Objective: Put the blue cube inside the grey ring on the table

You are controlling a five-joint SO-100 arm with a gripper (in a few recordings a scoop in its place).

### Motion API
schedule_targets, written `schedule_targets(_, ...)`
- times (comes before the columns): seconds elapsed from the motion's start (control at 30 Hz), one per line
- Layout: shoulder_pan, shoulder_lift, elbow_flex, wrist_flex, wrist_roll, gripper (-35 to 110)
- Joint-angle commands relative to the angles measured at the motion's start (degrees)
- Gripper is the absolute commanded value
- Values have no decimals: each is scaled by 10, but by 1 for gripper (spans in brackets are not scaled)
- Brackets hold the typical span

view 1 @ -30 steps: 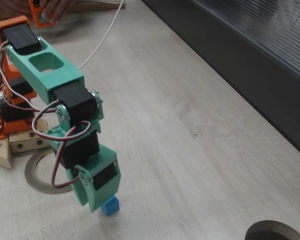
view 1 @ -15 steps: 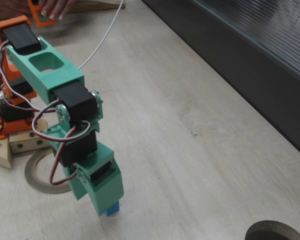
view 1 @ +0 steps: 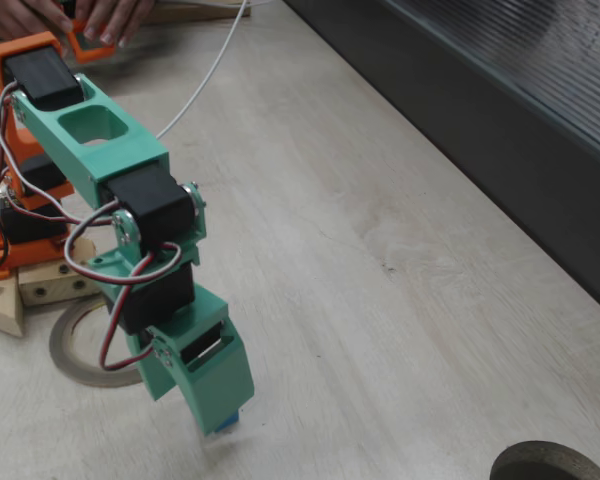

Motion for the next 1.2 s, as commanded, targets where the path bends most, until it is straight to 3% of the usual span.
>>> schedule_targets(0.0,7,15,-12,2,7,53)
schedule_targets(1.17,7,-55,-14,1,7,53)
